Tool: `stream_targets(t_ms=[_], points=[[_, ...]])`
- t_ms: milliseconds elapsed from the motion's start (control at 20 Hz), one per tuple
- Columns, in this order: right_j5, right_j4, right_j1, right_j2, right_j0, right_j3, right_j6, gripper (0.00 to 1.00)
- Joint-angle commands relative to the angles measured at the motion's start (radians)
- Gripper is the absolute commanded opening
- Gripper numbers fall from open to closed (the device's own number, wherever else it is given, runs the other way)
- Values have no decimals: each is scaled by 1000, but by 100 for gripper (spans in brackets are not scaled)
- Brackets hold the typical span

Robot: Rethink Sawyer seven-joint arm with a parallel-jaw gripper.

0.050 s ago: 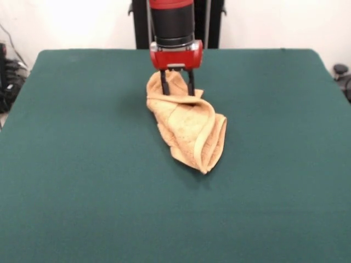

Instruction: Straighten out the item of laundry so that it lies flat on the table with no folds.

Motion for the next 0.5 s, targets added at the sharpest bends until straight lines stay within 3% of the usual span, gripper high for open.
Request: stream_targets(t_ms=[50, 500], points=[[130, 4, -91, 55, 36, 18, 33, 100], [266, 54, -247, 170, -16, 118, -3, 100]])
